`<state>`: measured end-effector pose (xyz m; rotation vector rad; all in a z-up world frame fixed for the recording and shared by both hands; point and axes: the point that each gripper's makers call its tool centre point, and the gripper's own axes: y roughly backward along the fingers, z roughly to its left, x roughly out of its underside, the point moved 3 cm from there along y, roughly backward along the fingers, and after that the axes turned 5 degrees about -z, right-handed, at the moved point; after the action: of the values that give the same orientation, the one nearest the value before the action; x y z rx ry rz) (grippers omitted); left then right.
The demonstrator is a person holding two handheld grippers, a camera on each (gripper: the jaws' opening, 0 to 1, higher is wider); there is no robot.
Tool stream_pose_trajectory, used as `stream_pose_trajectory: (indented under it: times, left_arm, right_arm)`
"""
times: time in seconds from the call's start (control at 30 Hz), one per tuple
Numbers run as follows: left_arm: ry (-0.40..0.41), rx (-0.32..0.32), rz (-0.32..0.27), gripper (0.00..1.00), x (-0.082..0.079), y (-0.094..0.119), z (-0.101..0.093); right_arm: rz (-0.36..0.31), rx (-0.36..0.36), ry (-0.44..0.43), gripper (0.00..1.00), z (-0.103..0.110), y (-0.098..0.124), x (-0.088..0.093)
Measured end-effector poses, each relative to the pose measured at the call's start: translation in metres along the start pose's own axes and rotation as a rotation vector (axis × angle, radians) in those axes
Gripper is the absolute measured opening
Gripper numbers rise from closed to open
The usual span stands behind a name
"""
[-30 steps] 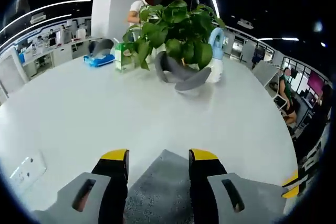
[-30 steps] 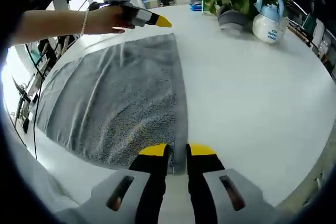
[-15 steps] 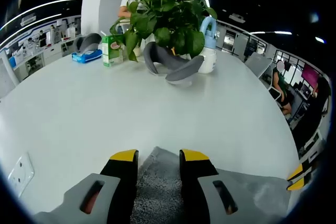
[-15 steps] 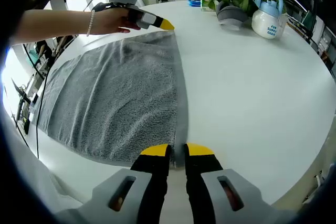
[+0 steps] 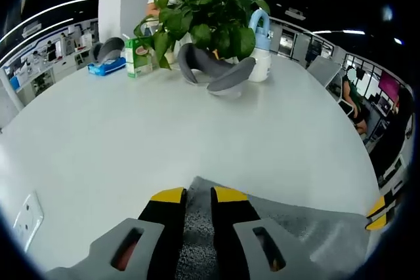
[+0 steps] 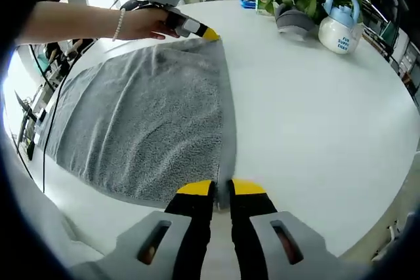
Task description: Fold the towel on the table until its edges align and the towel forms a compact rectangular stack.
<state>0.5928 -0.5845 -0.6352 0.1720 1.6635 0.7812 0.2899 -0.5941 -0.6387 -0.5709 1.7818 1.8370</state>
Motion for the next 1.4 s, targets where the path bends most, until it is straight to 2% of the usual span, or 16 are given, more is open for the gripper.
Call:
stream_pose_trajectory:
  times: [0.53,1.13,1.4]
  left_arm:
    - [0.026,0.003,0.032,0.06,0.001,0.005,-0.002]
    - [0.005,-0.024,-0.013,0.05,-0.031,0.037,-0.004]
    - [0.005,-0.049,-0.050,0.05,-0.052,0.054,-0.007]
  right_arm:
    - [0.004,-0.027,-0.011,0.00,0.004,-0.002,-0.003]
    - [-0.076,-0.041,-0.036,0.00,0.005,0.018,-0.018]
    - [-0.130,-0.054,-0.077,0.00,0.004,0.031,-0.030]
